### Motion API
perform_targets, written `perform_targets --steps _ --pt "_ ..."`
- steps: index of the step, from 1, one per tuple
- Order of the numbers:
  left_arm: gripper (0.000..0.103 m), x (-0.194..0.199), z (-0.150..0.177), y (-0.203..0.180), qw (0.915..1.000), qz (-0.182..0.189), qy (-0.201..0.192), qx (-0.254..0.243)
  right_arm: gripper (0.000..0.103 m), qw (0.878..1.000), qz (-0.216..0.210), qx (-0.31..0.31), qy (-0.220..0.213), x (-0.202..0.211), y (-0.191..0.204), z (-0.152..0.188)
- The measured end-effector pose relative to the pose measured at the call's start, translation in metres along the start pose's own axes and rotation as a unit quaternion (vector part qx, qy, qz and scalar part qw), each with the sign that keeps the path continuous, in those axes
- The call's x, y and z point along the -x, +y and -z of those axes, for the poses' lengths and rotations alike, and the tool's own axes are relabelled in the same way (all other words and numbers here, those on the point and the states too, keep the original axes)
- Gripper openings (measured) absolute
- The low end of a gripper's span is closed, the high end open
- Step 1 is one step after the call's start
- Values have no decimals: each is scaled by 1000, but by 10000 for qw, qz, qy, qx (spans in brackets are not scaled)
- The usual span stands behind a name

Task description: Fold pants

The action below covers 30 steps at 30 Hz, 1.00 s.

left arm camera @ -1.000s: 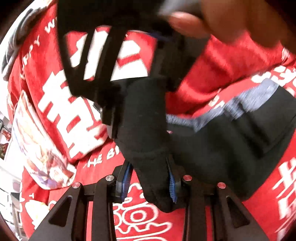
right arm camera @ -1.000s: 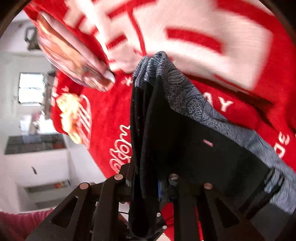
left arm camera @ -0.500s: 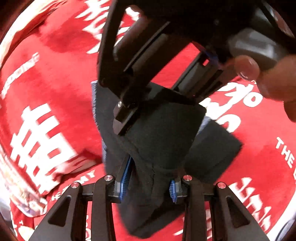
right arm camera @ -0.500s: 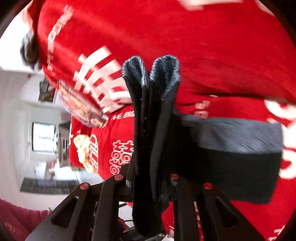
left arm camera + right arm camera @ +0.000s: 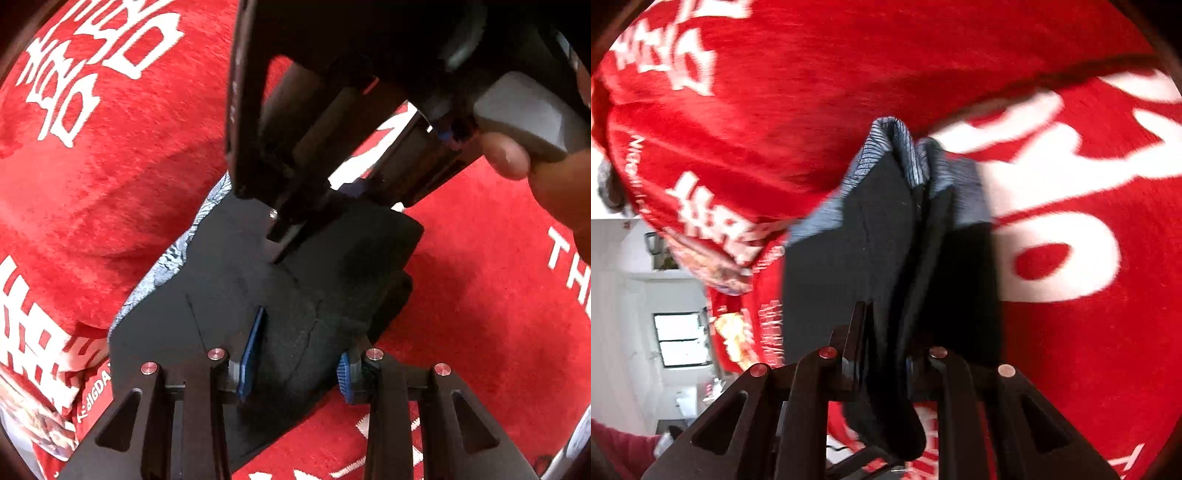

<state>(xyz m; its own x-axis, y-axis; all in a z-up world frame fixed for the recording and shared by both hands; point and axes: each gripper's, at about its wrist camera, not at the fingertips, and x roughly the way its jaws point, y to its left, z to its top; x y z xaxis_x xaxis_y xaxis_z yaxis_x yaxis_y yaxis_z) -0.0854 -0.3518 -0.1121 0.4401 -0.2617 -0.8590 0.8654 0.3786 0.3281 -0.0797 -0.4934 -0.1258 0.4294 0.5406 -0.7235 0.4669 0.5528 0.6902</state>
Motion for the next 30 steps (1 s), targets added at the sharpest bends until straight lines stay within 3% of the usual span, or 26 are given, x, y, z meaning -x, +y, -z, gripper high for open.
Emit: perform_targets --steps 2,5,7,14,15,16,21,24,27,30 --pt "39 2 1 4 10000 -16 -2 -76 22 9999 -30 -118 -14 -2 -10 1" --pt "55 12 5 15 9998 143 82 -72 30 9996 74 -259 -118 2 -12 3" --pt "56 22 11 31 9996 249 114 68 34 9989 288 -333 -167 10 -10 4" --pt "56 50 37 93 9963 443 230 700 35 9915 1145 -137 -602 61 2 22" --pt "63 51 38 95 9961 483 241 692 35 9901 1228 -77 -676 66 7 27" --pt "71 52 40 96 9963 495 257 661 35 9896 1246 -53 -713 69 11 29" --pt "71 46 40 88 9967 601 152 518 35 9919 1100 -18 -643 59 33 36" --pt "71 39 38 85 9954 732 197 586 55 9953 902 -223 -280 37 31 36" --pt "71 39 39 86 9943 790 194 691 55 9945 999 -243 -214 25 22 37" --pt "71 29 44 88 9913 941 325 858 55 9968 752 -160 -198 16 15 32"
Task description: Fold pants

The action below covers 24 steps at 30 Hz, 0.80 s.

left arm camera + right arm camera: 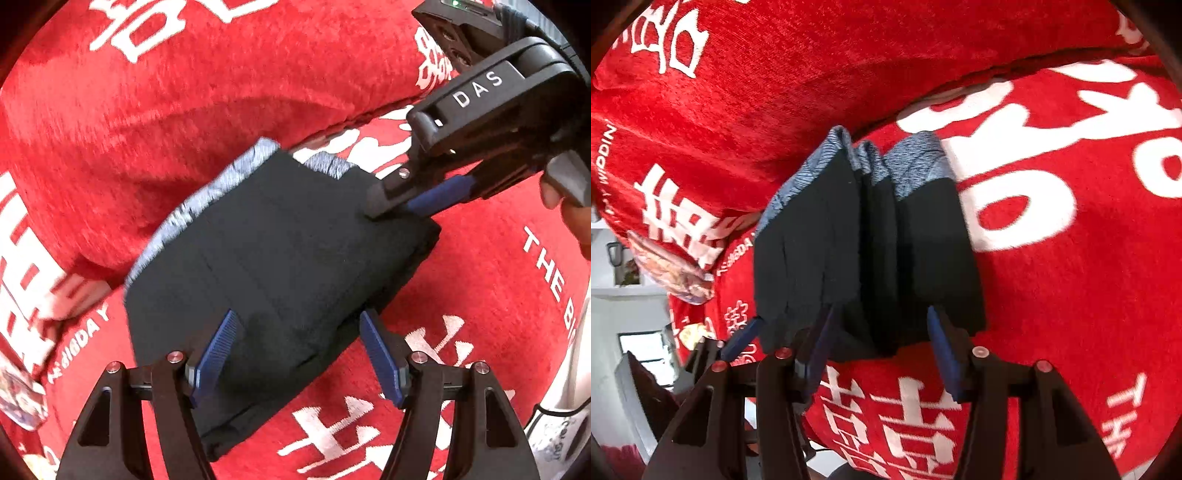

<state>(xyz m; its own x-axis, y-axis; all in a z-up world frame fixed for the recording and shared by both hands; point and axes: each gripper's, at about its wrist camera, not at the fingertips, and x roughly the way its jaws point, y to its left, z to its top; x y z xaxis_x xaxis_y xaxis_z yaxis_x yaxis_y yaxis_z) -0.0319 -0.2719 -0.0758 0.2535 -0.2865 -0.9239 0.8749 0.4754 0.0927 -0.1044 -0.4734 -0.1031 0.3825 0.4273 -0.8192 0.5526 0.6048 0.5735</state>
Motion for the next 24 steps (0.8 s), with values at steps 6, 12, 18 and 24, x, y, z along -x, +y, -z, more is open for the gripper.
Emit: perform_targets --steps 6,12,18,24 --pt "71 -12 1 0 9986 442 173 232 12 9986 -447 -58 259 -25 5 -10" --pt "71 -8 -16 -25 9983 561 72 114 9 9966 -749 342 82 12 19 -8" --pt "71 -35 -20 -45 9976 629 277 49 11 9987 245 421 121 3 -10 -1" --pt "71 -14 -14 -34 9974 667 261 72 16 9966 626 536 7 -5 -13 6"
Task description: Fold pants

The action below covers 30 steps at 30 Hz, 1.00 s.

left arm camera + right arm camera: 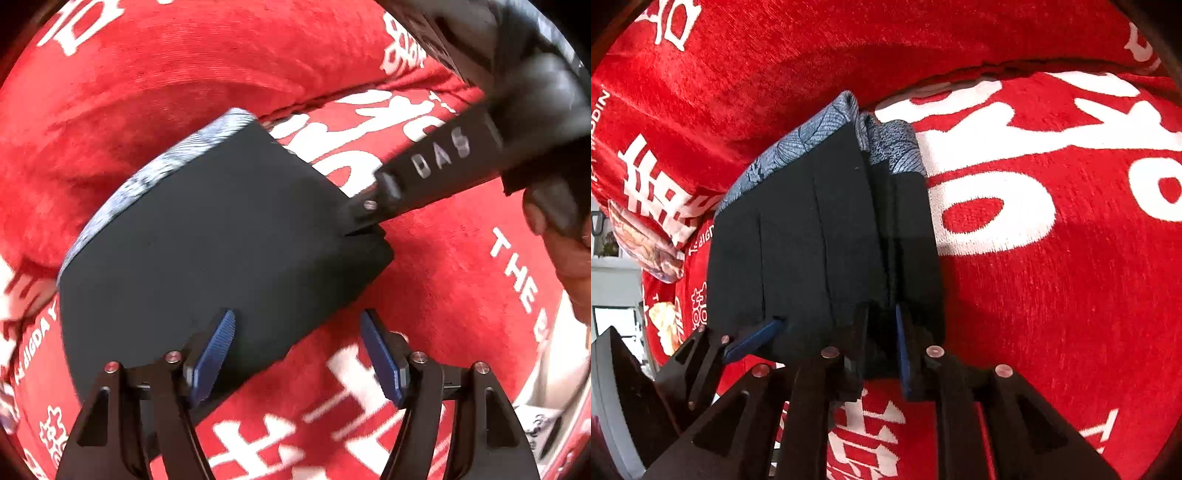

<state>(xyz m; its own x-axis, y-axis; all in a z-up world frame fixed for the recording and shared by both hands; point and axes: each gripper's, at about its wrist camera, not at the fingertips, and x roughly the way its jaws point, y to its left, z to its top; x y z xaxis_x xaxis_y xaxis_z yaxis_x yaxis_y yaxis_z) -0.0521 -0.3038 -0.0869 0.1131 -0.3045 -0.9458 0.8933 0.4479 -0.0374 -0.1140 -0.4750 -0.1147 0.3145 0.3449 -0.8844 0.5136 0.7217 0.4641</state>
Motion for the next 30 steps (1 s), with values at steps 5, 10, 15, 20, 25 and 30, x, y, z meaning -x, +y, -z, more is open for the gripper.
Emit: perform_targets --steps 5,10,15,20,25,30 --pt "71 43 9 57 9976 -104 -205 651 21 9971 723 232 74 15 12 1" --pt "71 42 13 138 9831 -788 -156 1648 21 9960 703 324 -453 43 32 -9" --pt "71 21 12 191 9610 -942 12 2601 21 9940 636 718 -523 26 68 -32" --pt "75 -18 30 193 9553 -648 464 2848 20 9927 966 690 -237 -15 73 -46" --pt "82 -17 32 192 9553 -681 457 2841 20 9881 1316 779 -170 -26 64 -37" --pt "87 -15 33 193 9558 -766 513 2793 36 9886 1364 614 -148 -16 63 -31"
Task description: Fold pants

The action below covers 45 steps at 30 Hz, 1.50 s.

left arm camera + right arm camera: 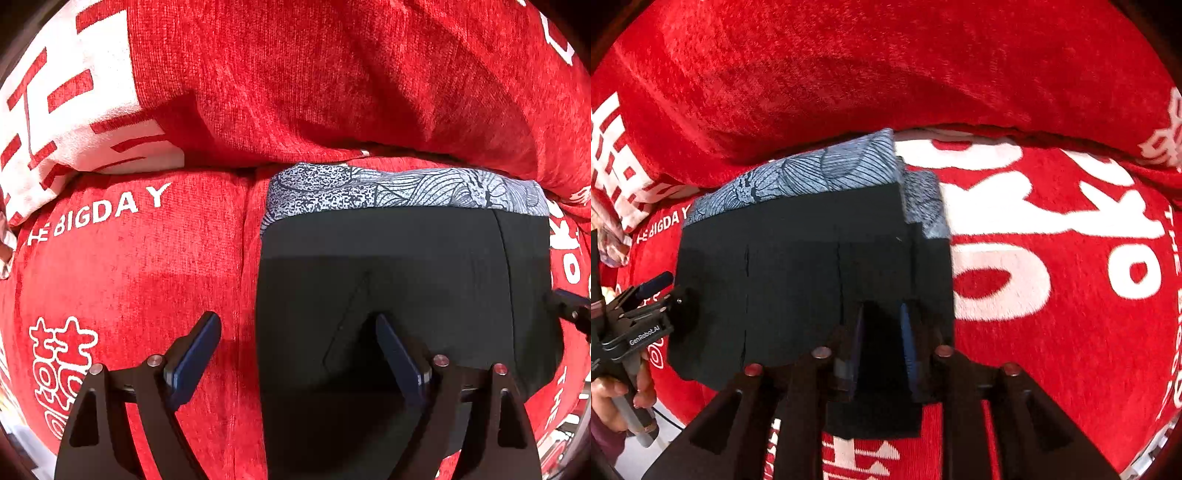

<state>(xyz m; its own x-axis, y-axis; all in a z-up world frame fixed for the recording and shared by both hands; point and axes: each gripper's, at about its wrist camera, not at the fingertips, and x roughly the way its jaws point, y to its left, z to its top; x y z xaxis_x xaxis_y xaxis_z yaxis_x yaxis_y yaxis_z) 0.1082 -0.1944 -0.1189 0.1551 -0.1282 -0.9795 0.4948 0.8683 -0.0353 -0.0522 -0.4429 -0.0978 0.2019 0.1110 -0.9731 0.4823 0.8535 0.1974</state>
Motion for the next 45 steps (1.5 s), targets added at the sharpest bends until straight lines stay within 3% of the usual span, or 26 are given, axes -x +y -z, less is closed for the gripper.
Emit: perform_targets --steps 6,8,11,12,14,18,22,31,37,42,45 --pt "87 0 -2 -8 9996 -160 -80 -197 46 9993 -172 -334 55 9 -11 19" --pt "87 1 -2 -8 9997 -170 -79 -186 54 9987 -201 -463 79 10 -18 25" --pt "89 2 -3 -8 9996 -214 -68 -154 74 9981 -170 -591 77 12 -26 31" --pt "93 2 -3 -9 9995 -267 -71 -152 83 9978 -163 -637 56 14 -28 32" --pt "96 2 -3 -8 9993 -324 -69 -150 86 9975 -167 -693 -17 16 -28 32" --pt "96 0 -4 -7 9994 -325 -54 -126 103 9972 -310 -682 -85 18 -30 32" --pt "96 0 -6 -5 9996 -266 21 -113 103 9970 -440 -628 79 15 -30 31" --pt "96 4 -5 15 9991 251 344 3 103 9960 -497 -707 206 13 -41 31" --pt "96 -1 -12 32 9944 870 531 273 103 9947 -567 -818 272 10 -49 30" --pt "96 -5 -40 48 9951 704 238 656 103 9950 -530 -824 198 11 -50 24" --pt "96 -19 -52 53 9939 534 294 916 103 9954 -514 -792 133 13 -47 19"
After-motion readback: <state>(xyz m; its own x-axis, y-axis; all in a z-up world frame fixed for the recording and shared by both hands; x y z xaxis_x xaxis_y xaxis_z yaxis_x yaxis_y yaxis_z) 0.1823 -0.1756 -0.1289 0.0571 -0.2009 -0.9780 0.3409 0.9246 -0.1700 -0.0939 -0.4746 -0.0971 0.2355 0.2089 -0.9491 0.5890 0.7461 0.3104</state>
